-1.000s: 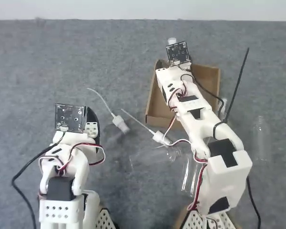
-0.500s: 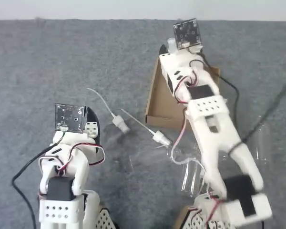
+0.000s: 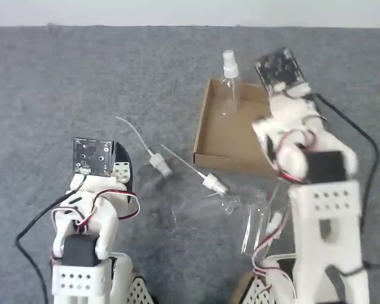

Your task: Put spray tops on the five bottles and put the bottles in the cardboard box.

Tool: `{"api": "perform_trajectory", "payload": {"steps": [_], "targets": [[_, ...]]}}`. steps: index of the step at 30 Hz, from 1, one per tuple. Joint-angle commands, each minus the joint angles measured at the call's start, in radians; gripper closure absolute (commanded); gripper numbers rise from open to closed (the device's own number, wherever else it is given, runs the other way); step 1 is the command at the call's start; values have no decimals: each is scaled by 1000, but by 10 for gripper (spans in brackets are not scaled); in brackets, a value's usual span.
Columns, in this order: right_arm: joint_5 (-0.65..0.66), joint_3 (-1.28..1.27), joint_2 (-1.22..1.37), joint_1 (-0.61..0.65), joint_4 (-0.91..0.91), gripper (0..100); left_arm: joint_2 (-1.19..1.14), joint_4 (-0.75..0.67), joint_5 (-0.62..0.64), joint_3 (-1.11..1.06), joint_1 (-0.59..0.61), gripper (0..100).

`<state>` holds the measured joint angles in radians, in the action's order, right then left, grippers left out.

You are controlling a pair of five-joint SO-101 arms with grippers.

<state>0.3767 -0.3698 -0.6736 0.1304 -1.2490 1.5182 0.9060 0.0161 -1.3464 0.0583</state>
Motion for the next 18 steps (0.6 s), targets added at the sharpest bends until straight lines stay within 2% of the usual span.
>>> {"api": "perform_trajectory", "payload": {"steps": [1,6,11,18], "targets": [[221,32,-105,-174,-127,706,11,-28,11,15,5,987],[201,-60,-81,-375,-124,706,9,-26,11,16,5,987],[275,-66,76,-575,-74,706,9,-26,11,16,5,987],[276,-60,418,-659,97,706,8,-26,6,16,5,987]]}}
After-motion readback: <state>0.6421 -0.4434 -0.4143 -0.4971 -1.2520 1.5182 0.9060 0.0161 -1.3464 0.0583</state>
